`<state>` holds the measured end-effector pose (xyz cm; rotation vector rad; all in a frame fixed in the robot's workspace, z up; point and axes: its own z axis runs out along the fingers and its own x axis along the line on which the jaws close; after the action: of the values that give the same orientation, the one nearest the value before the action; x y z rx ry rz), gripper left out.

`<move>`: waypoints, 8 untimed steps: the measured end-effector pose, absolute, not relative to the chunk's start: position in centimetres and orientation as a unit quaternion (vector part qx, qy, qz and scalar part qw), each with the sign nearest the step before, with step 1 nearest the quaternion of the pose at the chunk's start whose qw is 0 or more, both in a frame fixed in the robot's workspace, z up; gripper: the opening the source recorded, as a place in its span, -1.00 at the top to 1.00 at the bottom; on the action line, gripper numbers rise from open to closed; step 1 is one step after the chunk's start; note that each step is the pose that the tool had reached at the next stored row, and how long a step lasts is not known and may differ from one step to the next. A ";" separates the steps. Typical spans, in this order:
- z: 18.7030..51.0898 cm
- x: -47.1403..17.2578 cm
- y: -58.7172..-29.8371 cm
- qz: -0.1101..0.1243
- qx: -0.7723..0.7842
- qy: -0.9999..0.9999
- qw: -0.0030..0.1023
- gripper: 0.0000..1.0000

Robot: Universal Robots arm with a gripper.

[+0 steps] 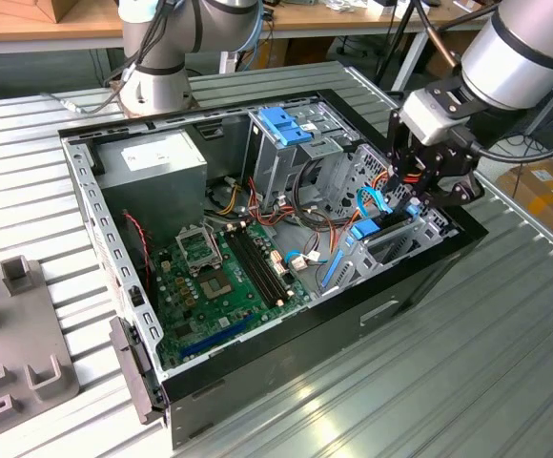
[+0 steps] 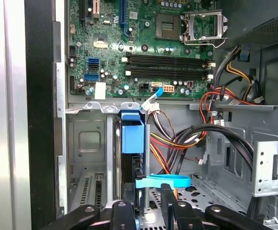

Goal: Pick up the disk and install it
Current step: 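Insert the first disk wire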

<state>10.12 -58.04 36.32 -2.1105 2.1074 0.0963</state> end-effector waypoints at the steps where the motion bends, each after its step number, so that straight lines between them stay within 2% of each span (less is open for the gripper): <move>1: 36.4 10.1 -58.0 0.032 -0.705 0.704 0.079 0.29; 3: 36.4 10.1 -57.8 0.030 -0.705 0.704 0.077 0.29; 5: 36.4 10.1 -57.4 0.011 -0.707 0.705 0.057 0.29; 6: 36.4 10.1 -57.3 0.005 -0.708 0.705 0.051 0.29; 8: 36.4 10.1 -56.9 0.001 -0.708 0.705 0.047 0.29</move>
<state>10.12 -56.95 36.44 -2.1596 2.1501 0.0021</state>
